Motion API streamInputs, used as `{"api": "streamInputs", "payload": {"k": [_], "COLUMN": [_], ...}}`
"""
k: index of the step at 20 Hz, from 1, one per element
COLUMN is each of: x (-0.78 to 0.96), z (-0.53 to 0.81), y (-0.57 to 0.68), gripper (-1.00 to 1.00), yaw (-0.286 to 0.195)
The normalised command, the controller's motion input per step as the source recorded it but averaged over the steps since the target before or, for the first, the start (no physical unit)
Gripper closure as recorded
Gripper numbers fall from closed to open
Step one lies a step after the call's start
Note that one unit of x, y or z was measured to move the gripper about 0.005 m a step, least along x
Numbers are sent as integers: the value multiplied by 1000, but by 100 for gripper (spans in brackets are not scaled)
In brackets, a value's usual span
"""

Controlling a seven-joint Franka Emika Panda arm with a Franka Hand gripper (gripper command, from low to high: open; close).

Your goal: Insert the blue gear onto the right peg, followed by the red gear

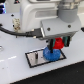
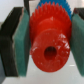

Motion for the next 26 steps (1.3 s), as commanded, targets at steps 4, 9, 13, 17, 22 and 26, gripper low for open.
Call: {"api": "streamInputs", "payload": {"k": [4, 9, 13, 17, 22, 26], "x": [89, 30, 47, 31, 3, 42], "z": [-135, -144, 74, 152, 110, -21], "y": [-123, -79, -2, -20, -36, -58], "gripper": [100, 100, 100, 100, 100, 100], "yaw": [0, 0, 0, 0, 0, 0]}}
